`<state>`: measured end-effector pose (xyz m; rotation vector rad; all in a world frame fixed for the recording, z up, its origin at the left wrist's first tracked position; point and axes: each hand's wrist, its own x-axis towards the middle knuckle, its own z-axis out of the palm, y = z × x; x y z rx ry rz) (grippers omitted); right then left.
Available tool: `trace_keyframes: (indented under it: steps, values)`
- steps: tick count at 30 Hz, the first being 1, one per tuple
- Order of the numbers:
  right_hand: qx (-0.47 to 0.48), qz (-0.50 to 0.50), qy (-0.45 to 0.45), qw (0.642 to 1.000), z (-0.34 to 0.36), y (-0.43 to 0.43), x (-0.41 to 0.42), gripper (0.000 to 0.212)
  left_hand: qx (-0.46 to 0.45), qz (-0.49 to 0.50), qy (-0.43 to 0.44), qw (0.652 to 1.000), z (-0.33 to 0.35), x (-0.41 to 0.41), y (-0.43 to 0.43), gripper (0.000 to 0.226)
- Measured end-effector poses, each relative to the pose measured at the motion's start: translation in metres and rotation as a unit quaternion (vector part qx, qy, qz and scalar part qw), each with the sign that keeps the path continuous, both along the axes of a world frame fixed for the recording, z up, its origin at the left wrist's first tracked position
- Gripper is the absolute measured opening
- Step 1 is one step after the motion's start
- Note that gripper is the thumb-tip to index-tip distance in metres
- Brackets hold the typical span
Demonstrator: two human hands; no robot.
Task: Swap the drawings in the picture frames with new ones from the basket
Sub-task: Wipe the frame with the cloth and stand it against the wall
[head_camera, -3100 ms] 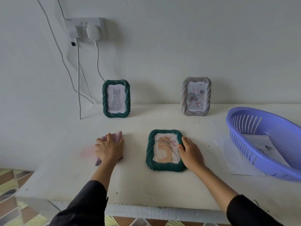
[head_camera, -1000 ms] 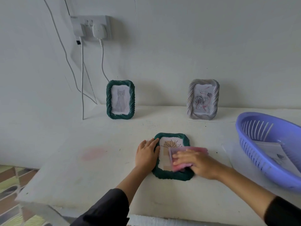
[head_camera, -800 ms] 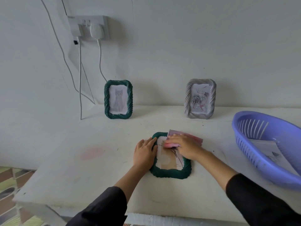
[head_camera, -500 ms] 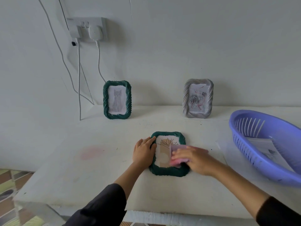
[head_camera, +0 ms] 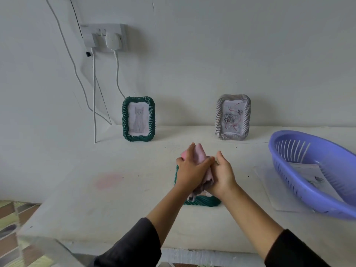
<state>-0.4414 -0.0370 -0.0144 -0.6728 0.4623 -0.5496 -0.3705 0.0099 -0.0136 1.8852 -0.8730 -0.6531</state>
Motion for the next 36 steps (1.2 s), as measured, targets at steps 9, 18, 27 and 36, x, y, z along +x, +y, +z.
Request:
trace_keyframes:
  steps: [9, 18, 27, 36]
  values:
    - [-0.530, -0.041, 0.512, 0.675, -0.049, -0.029, -0.035, 0.046, 0.194, 0.131, -0.308, 0.922, -0.009, 0.103, 0.059, 0.065]
    - [-0.582, -0.048, 0.523, 0.621, -0.063, -0.030, -0.034, 0.048, 0.344, 0.063, -0.314, 0.883, -0.050, 0.145, 0.086, 0.067]
    - [-0.589, -0.057, 0.606, 0.533, -0.051, -0.024, -0.037, 0.044, 0.211, 0.058, -0.355, 0.909, -0.035, 0.084, 0.047, 0.057]
    - [-0.449, -0.109, 0.552, 0.694, -0.057, -0.032, -0.026, 0.020, 0.196, 0.073, -0.007, 0.978, -0.038, 0.054, 0.006, 0.034]
